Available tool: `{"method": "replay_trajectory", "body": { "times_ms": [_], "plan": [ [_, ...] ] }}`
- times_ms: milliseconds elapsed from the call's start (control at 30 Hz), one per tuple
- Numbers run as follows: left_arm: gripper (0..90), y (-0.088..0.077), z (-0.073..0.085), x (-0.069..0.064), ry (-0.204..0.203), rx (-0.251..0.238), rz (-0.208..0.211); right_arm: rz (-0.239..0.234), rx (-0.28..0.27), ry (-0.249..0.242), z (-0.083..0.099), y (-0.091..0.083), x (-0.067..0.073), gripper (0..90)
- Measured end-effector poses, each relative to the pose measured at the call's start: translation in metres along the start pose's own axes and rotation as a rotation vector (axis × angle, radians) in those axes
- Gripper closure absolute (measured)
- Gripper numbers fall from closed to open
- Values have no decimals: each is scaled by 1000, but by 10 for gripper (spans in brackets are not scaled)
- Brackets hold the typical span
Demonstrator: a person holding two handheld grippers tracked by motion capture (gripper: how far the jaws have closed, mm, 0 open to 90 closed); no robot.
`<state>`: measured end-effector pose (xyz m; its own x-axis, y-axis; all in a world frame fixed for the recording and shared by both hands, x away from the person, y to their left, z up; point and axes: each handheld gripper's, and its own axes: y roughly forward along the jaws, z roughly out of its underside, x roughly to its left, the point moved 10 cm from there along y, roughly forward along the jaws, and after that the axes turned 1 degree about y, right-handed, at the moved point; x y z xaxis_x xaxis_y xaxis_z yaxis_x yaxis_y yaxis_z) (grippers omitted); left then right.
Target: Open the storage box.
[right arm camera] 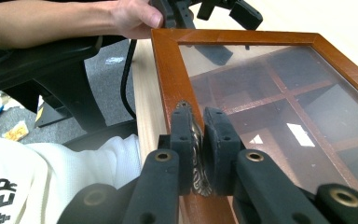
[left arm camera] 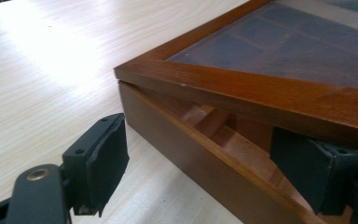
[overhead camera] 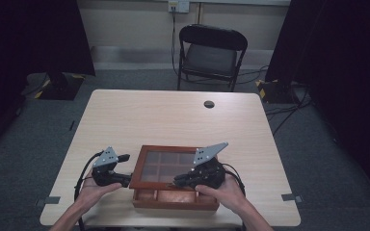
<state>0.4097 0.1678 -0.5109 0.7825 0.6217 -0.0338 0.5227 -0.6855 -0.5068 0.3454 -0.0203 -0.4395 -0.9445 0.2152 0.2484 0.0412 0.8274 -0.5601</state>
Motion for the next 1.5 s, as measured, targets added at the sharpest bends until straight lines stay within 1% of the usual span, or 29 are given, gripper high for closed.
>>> {"method": "replay_trajectory", "body": {
  "times_ms": [67,133,167,267,367,400,433,467,500,567,600,633,667,700,733,767,800,867,933,967,1033,1100,1167,1233,1267,1300,1367,1467,1500],
  "plan": [
    [190,1,0,0,9,3,-1,11,-5,-10,2,1,1,828],
    [191,1,0,-1,8,7,-5,13,-7,-9,3,2,1,827],
    [193,1,0,-1,14,6,-7,17,-10,1,4,2,0,813],
    [197,1,0,-1,20,8,-11,45,-17,17,3,-2,-3,660],
    [201,1,-1,-1,18,2,-9,59,-37,37,4,-8,-6,572],
    [202,1,-1,-1,18,2,-9,75,-46,43,6,-11,-8,532],
    [202,1,-1,-1,23,6,-8,75,-46,43,6,-11,-8,532],
    [205,1,-1,-1,24,11,-5,87,-54,52,7,-14,-10,503],
    [212,1,-3,-2,24,7,1,109,-68,72,11,-18,-14,448],
    [223,1,-4,-3,17,-2,9,126,-74,82,15,-21,-17,414],
    [222,1,-7,-2,27,-7,5,129,-76,87,17,-23,-18,392],
    [223,1,-7,-2,27,-7,5,129,-76,87,17,-23,-18,392],
    [226,1,-9,-4,31,-9,8,131,-95,100,20,-28,-20,347],
    [230,2,-10,-5,34,-11,11,128,-94,103,22,-30,-20,322],
    [235,2,-12,-5,34,-18,9,116,-88,104,24,-31,-20,313],
    [240,2,-12,-5,34,-18,9,116,-88,104,24,-31,-20,313],
    [241,2,-15,-6,38,-23,-10,114,-89,103,27,-34,-20,300],
    [249,2,-16,-7,47,-30,-10,119,-96,102,28,-35,-20,285],
    [279,2,-19,-8,48,-36,-4,123,-95,98,30,-38,-20,233],
    [297,1,-22,-9,43,-52,1,137,-91,97,32,-40,-21,217],
    [316,0,-24,-8,41,-59,2,158,-97,89,32,-42,-23,201],
    [316,0,-25,-8,40,-61,1,173,-105,92,32,-44,-26,173],
    [316,-1,-28,-7,26,-66,2,207,-100,86,34,-46,-31,161],
    [316,-1,-29,-7,29,-69,4,230,-103,81,35,-47,-34,156],
    [316,0,-31,-8,28,-66,15,246,-102,78,36,-48,-37,152],
    [318,0,-31,-8,28,-66,15,246,-102,78,36,-48,-37,152],
    [326,1,-35,-11,30,-74,31,249,-108,71,35,-50,-39,151],
    [339,0,-36,-12,34,-76,29,266,-109,64,35,-51,-41,151],
    [338,0,-38,-12,29,-79,33,264,-113,68,34,-51,-42,152]
  ]
}}
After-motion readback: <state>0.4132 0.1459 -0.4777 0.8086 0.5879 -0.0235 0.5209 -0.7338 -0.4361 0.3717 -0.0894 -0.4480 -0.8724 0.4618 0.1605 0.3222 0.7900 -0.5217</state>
